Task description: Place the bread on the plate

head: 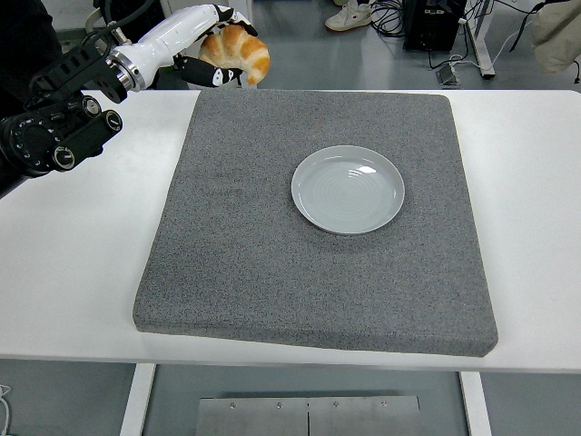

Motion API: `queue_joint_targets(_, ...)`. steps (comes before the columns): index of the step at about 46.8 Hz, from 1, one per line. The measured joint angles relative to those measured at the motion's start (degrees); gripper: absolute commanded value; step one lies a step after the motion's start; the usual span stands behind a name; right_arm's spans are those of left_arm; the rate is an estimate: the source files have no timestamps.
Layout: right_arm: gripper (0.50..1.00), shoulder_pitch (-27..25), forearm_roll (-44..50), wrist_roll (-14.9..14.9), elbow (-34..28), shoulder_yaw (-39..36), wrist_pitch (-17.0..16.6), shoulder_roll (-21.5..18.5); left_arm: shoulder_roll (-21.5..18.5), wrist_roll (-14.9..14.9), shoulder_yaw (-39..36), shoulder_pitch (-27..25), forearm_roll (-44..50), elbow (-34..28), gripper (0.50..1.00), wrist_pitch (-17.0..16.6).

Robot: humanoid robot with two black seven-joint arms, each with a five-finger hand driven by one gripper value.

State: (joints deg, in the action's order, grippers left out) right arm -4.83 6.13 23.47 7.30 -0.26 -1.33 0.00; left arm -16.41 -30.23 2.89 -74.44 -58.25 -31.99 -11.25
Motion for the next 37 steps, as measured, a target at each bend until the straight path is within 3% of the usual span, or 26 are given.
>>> queue_joint_targets(10,1.0,-0.01,-0.01,0.0,0.0,0.0,0.01,0.0,3.51,-0.08,-1.14,-1.91,0.15,-0.01,0.5,0.09)
queue_joint_targets(29,1.0,-0.36,-0.04,0.0,0.0,0.0,0.01,0.0,15.89,0.35,-1.49,-3.15,-0.24,0.34,0.5,-0.23)
queue_joint_targets(37,1.0,-0.49,-0.03,0.0,0.0,0.0,0.01,0.0,16.4,0.3,-2.2,-2.76,-0.71,0.37,0.5,-0.49)
